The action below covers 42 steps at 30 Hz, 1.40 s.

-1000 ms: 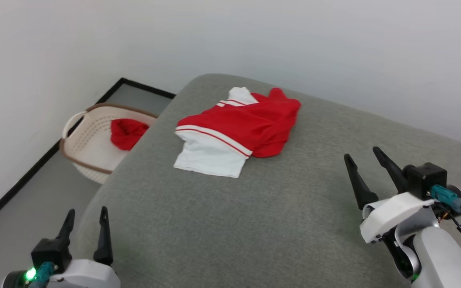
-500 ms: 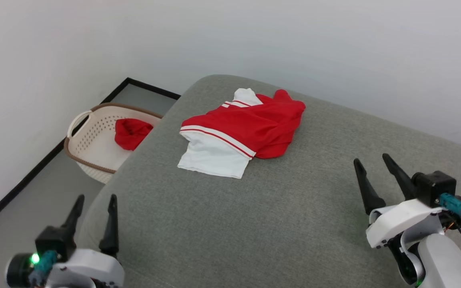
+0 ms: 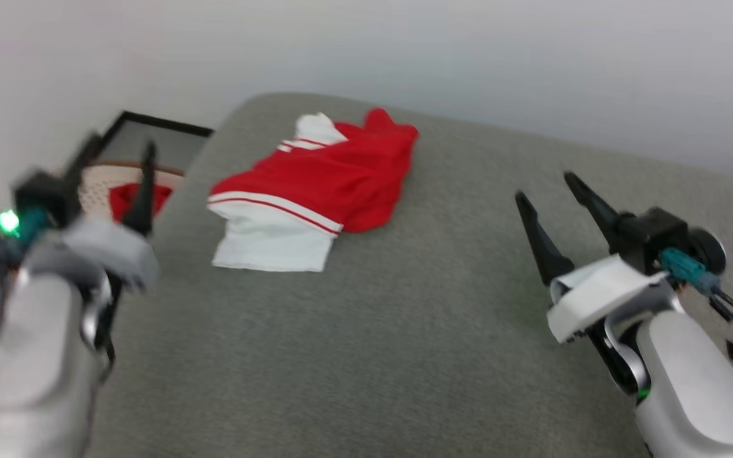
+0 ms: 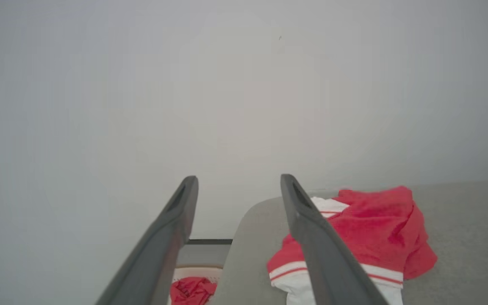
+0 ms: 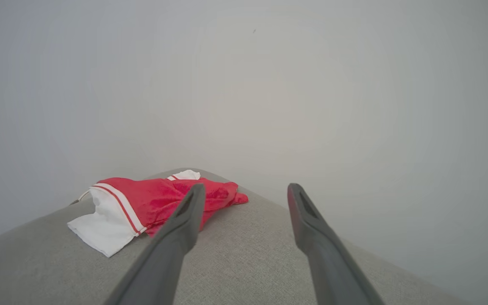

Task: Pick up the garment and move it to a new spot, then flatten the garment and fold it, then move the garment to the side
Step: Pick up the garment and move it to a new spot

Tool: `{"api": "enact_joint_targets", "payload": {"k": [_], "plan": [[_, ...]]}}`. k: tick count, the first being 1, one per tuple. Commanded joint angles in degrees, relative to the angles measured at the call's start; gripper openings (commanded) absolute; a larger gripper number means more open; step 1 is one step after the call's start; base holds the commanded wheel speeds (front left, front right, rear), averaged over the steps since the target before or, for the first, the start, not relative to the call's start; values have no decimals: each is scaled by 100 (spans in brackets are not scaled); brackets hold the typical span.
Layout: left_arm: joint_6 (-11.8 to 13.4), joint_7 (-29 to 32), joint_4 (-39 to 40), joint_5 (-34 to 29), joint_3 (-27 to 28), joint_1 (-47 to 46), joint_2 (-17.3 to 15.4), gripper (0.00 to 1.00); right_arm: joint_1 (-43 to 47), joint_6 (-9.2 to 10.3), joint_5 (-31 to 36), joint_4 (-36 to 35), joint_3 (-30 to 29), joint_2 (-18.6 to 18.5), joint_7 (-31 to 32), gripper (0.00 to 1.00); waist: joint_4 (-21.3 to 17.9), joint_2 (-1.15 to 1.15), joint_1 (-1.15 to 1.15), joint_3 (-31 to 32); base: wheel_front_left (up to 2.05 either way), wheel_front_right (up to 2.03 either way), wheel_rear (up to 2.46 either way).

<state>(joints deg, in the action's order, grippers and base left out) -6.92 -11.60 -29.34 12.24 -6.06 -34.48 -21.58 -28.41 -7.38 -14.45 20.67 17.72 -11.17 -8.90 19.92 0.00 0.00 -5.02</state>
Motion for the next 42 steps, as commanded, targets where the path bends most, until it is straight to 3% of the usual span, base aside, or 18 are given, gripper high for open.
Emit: {"api": "enact_joint_targets", "payload": {"k": [1,5,7,13,18,21,25,34,41,42], "plan": [[-37,53,-302,131,-84,-415,-8,100,-189,-21,32,-38,81,-12,7,100,-881,0,0,-920,0,0,0],[-51,183,-1062,438,-407,-1126,-143,100,-407,-21,41,-65,252,29,-2,100,-1116,0,0,-1156,0,0,0],[-40,274,-1477,553,-745,-1534,-440,100,-592,-21,55,-75,352,79,-22,100,-1299,0,0,-1303,0,0,0],[-47,1169,-2249,1639,-1858,-2195,-894,100,-967,-21,79,-38,549,249,-184,100,-1750,0,0,-1669,0,0,0],[-47,2262,-1833,3047,-2832,-2367,-1404,100,-1190,-21,75,-53,690,323,-239,100,-2004,0,0,-1923,0,0,0],[-47,2677,-1611,3541,-3413,-2445,-1802,100,-1283,-21,82,-113,731,316,-257,100,-2127,0,0,-2077,0,0,0],[-47,3086,-1661,4172,-3756,-2666,-2163,100,-1410,-21,109,-270,784,318,-203,100,-2283,0,0,-2344,0,0,0],[-47,3578,-1587,5117,-4403,-2941,-2380,100,-1493,-21,204,-682,832,287,-66,100,-2489,0,0,-2808,0,0,0],[-48,3928,-1654,5625,-4828,-2893,-2118,100,-1463,-21,256,-950,775,263,59,100,-2485,0,0,-2935,0,0,0],[-48,3954,-1650,5683,-4872,-2880,-2078,75,-1445,-21,268,-974,773,264,78,100,-2475,0,0,-2928,0,0,0]]}}
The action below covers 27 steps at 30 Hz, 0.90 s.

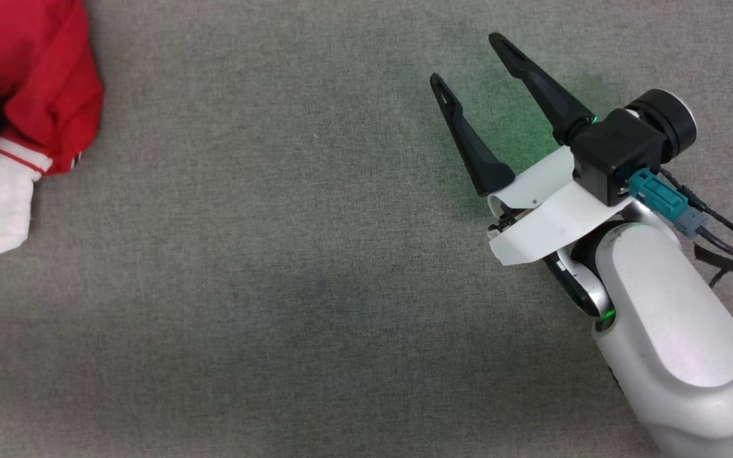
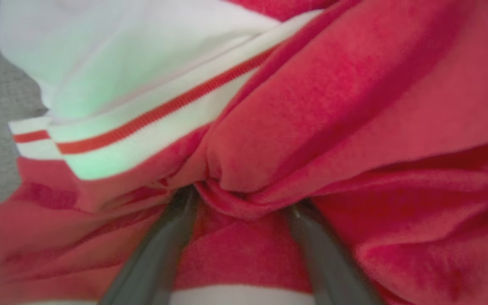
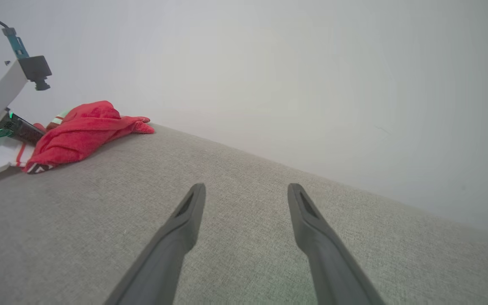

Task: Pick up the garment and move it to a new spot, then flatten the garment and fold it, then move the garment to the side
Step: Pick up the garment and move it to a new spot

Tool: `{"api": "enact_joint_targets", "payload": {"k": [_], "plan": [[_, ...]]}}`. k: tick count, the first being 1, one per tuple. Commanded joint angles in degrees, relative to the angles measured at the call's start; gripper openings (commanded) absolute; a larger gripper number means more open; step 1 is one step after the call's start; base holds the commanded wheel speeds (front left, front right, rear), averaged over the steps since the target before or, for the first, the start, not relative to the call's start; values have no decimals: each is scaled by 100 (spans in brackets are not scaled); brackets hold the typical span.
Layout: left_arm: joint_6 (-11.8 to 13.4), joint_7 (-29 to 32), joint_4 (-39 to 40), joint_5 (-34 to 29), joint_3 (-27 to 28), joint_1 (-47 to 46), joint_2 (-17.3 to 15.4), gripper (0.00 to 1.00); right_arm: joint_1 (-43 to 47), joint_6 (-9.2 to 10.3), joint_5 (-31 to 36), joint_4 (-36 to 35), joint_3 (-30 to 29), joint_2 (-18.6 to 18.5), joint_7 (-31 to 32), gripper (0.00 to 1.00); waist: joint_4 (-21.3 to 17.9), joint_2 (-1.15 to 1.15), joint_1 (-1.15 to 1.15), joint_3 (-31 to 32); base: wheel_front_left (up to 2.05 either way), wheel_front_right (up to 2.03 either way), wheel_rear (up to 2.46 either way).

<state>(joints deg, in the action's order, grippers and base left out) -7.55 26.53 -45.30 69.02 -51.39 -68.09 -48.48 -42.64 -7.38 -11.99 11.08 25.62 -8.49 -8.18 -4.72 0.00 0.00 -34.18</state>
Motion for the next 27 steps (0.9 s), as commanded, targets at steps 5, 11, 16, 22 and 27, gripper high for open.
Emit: {"api": "enact_joint_targets", "payload": {"k": [5,11,16,22,27], "plan": [[3,100,-96,226,-501,505,585,0,21,-21,45,-97,-17,-3,54,100,20,0,0,29,0,0,0],[-4,-812,-177,215,-405,203,529,0,129,-21,-28,-47,-144,-42,18,100,111,0,0,233,0,0,0],[-18,-1434,-101,142,-495,9,599,0,291,-21,-84,87,-331,-41,-91,100,190,0,0,573,0,0,0],[14,-2054,479,-97,-940,-301,474,0,528,-21,-166,220,-607,26,-245,100,187,0,0,980,0,0,0],[14,-2419,1143,-207,-1456,-610,377,0,751,-22,-275,264,-883,110,-362,100,61,0,0,1194,0,0,0]]}}
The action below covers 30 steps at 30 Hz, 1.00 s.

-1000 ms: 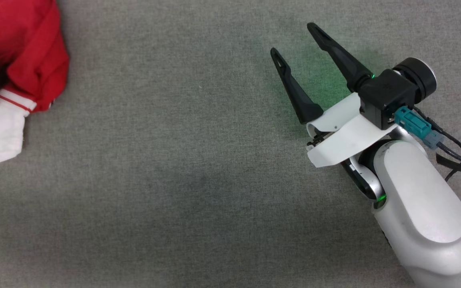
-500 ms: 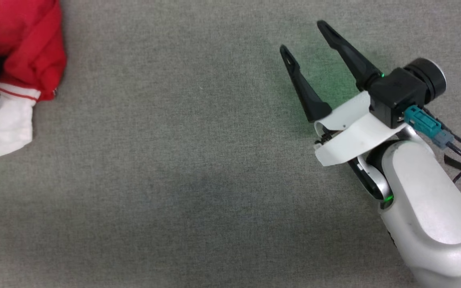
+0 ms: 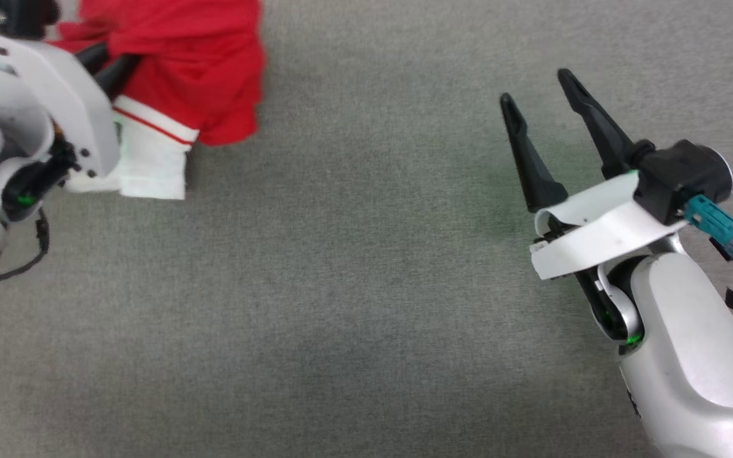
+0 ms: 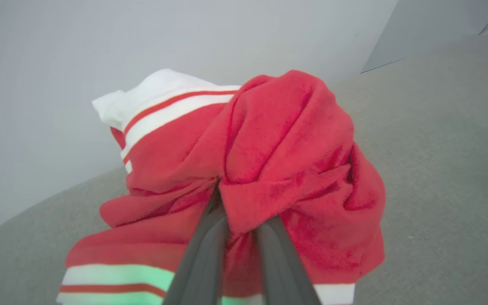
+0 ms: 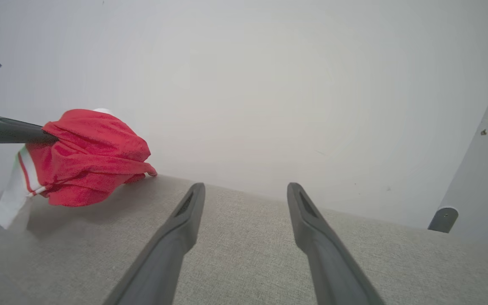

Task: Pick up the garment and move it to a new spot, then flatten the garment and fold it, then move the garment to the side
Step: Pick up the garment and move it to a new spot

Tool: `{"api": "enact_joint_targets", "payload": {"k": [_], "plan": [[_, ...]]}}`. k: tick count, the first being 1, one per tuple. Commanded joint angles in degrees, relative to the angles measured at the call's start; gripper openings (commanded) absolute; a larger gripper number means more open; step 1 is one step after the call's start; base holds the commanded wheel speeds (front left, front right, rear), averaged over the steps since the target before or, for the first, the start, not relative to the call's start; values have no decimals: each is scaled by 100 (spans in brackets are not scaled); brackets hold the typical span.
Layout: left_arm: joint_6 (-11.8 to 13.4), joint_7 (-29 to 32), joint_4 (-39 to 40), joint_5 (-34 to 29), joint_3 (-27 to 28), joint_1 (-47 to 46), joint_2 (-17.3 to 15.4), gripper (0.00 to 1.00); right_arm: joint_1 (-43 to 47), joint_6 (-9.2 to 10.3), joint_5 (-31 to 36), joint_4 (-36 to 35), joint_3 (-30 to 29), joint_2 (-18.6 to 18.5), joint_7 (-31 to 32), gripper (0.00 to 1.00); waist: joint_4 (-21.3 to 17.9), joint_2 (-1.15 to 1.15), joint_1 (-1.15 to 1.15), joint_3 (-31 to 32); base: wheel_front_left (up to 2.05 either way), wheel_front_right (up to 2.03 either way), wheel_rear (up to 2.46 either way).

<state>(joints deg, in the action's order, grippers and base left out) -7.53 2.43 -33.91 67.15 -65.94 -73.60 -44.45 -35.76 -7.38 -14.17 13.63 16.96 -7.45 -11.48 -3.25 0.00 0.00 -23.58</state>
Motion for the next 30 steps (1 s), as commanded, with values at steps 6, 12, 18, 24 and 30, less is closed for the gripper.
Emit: {"api": "enact_joint_targets", "payload": {"k": [6,12,18,24,30], "plan": [[11,-160,734,-280,-609,-604,4,0,329,-22,-153,-27,-409,131,-171,100,-398,0,0,201,0,0,0],[12,48,1366,-725,-739,-834,101,0,534,-22,-234,-96,-679,237,-271,100,-781,0,0,192,0,0,0],[13,294,2093,-1179,-736,-782,293,0,766,-22,-321,-213,-963,343,-339,100,-1257,0,0,117,0,0,0],[13,175,2543,-1172,-739,-878,769,0,947,-22,-460,-332,-1266,407,-367,100,-1617,0,0,-20,0,0,0],[13,292,2473,-1420,-745,-625,1054,0,987,-22,-569,-468,-1359,450,-371,100,-1883,0,0,-176,0,0,0]]}}
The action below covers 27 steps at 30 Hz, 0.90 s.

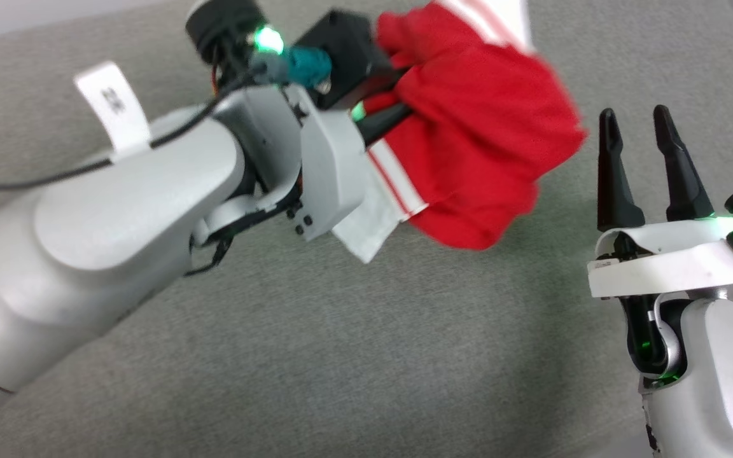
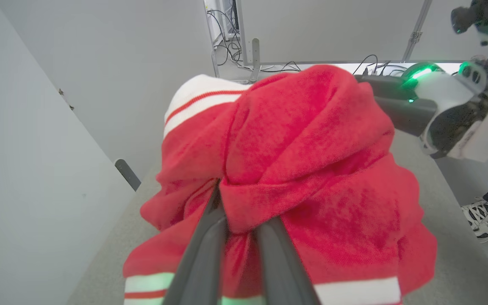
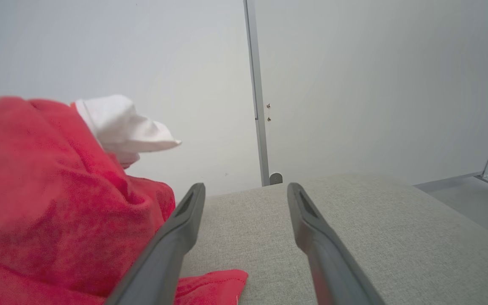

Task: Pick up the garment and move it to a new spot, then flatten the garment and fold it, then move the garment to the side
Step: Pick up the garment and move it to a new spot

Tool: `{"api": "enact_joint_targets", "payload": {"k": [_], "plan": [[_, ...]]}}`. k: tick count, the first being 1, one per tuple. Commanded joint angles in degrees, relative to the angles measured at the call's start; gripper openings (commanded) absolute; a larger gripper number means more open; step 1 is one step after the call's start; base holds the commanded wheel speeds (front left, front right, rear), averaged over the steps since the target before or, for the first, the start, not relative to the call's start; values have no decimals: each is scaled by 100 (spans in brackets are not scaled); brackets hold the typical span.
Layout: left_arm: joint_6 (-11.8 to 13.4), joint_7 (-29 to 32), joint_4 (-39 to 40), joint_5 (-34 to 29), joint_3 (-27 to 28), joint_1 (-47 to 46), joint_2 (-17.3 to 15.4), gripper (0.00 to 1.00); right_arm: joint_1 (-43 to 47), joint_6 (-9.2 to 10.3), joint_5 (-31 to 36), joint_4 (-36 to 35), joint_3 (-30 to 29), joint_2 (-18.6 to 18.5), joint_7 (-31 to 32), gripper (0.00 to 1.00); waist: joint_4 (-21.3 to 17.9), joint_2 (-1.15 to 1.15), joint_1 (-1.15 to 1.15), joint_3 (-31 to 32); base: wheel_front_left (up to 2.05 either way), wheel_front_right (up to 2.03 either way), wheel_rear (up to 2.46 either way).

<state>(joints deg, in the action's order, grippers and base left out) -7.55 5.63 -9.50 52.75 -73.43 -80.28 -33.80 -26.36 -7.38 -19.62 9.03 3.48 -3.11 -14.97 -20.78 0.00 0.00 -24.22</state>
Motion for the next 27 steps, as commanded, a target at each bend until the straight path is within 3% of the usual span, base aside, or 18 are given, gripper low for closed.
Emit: {"api": "enact_joint_targets", "payload": {"k": [1,13,24,27], "plan": [[15,19,-60,-24,6,131,8,0,45,-22,-30,-22,10,15,-22,100,-176,0,0,-124,0,0,0],[15,360,-1649,-801,6,528,54,0,28,-22,-462,-118,215,22,-24,100,-546,0,0,-358,0,0,0],[15,1353,-1900,-885,-26,763,-45,0,-33,-22,-621,-121,277,22,-24,100,-644,0,0,-470,0,0,0],[15,1377,-1887,-762,-30,702,-63,0,-72,-22,-651,-118,287,22,-24,100,-650,0,0,-501,0,0,0]]}}
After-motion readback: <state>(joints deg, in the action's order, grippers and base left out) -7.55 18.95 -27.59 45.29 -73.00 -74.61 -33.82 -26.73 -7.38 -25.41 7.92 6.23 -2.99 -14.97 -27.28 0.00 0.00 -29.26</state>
